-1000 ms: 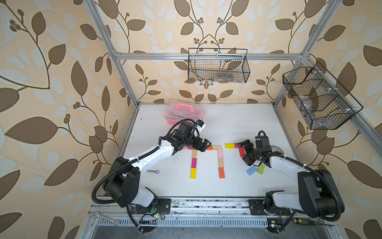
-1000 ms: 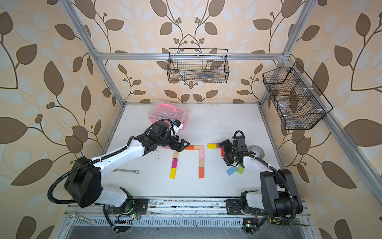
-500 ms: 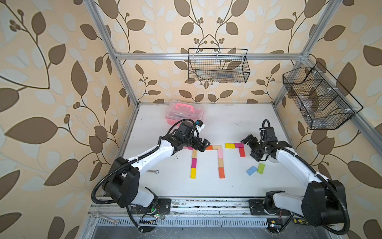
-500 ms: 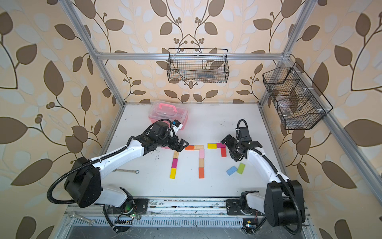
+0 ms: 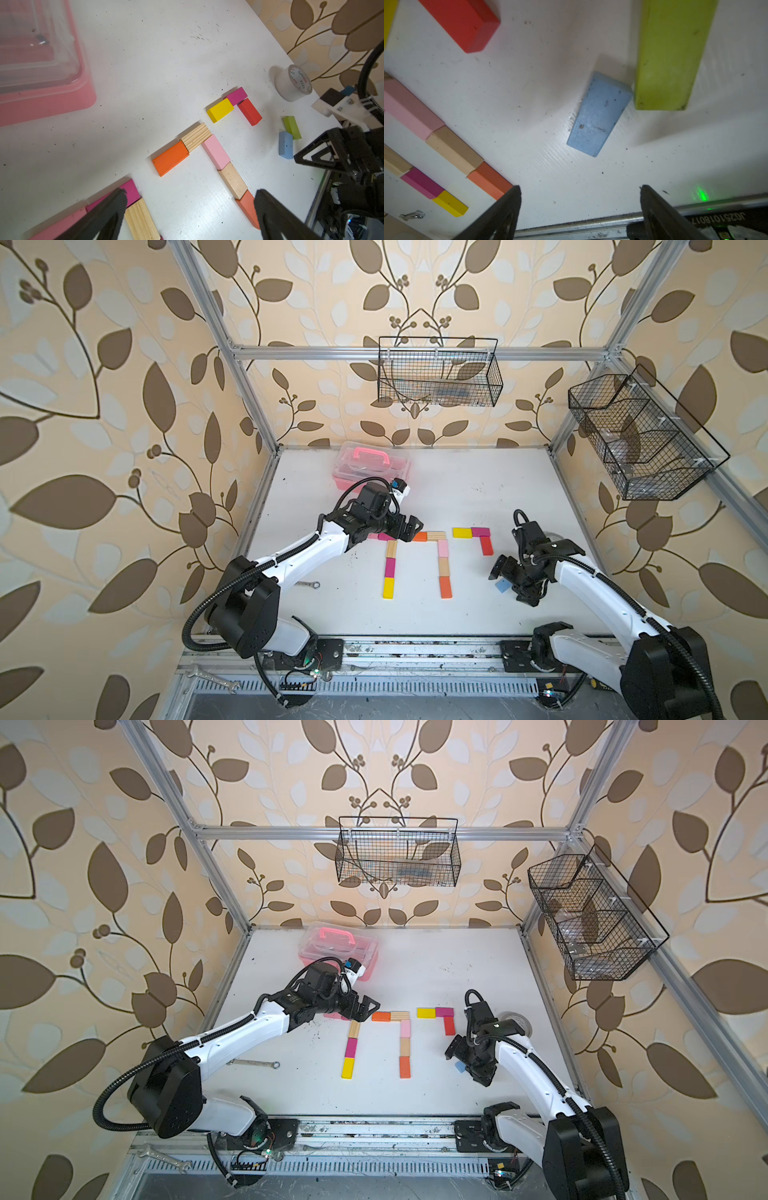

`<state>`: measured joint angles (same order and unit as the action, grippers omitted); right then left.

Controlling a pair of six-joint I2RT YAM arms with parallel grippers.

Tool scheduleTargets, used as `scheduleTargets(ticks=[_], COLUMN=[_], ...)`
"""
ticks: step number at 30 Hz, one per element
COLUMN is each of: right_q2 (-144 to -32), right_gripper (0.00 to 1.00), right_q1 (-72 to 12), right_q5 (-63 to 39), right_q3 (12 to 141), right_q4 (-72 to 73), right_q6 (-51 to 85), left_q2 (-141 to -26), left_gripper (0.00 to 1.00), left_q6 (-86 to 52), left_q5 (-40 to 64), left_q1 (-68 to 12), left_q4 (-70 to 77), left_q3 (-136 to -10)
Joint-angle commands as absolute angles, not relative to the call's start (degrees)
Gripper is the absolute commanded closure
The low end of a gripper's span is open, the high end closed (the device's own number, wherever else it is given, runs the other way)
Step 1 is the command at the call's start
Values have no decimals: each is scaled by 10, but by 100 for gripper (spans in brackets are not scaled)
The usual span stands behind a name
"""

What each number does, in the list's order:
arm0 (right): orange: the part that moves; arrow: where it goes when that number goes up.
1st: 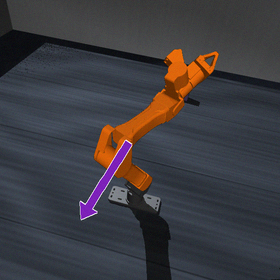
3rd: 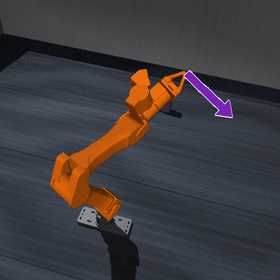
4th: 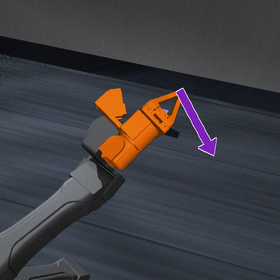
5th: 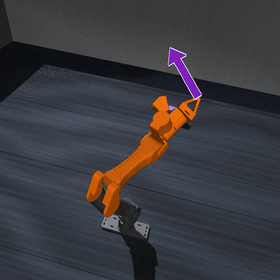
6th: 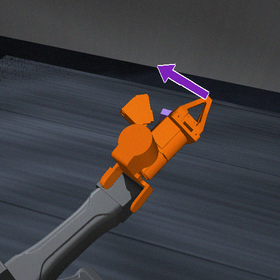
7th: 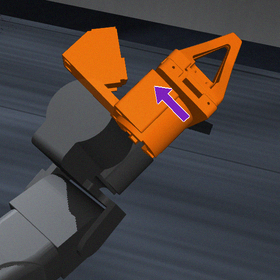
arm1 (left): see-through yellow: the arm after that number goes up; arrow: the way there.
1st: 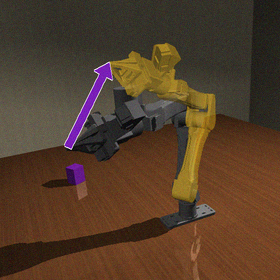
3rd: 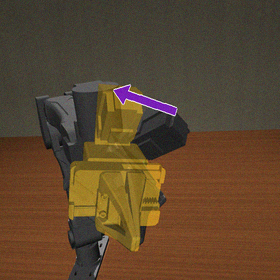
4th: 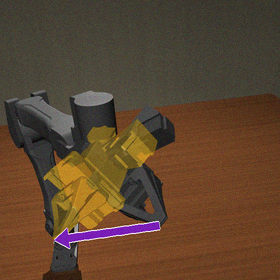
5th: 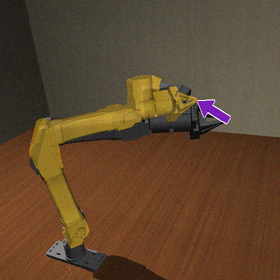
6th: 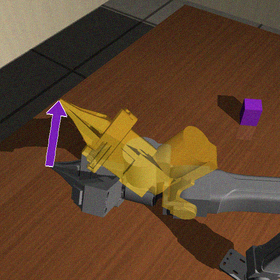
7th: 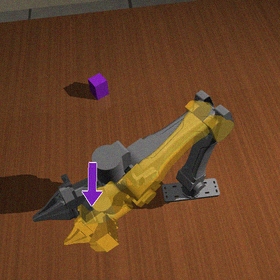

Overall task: Assemble the number 7 with building blocks
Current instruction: Pick up the building block from the center of the board.

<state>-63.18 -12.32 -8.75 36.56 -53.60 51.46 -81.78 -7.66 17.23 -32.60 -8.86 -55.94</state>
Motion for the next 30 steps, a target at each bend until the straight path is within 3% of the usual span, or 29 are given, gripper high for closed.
scheduleTargets(ticks=[1,30], right_q2=[-643,-727], right_gripper=[12,42], right_q1=[-140,-61], right_q5=[-71,-36], right_q3=[349,321], right_q4=[-513,-416], right_q6=[557,521], left_q2=[-801,-802], left_gripper=[1,1], left_q6=[-96,-84], left_q5=[161,150], left_q1=[-327,-327], left_q4=[-79,-120], left_q3=[-572,-589])
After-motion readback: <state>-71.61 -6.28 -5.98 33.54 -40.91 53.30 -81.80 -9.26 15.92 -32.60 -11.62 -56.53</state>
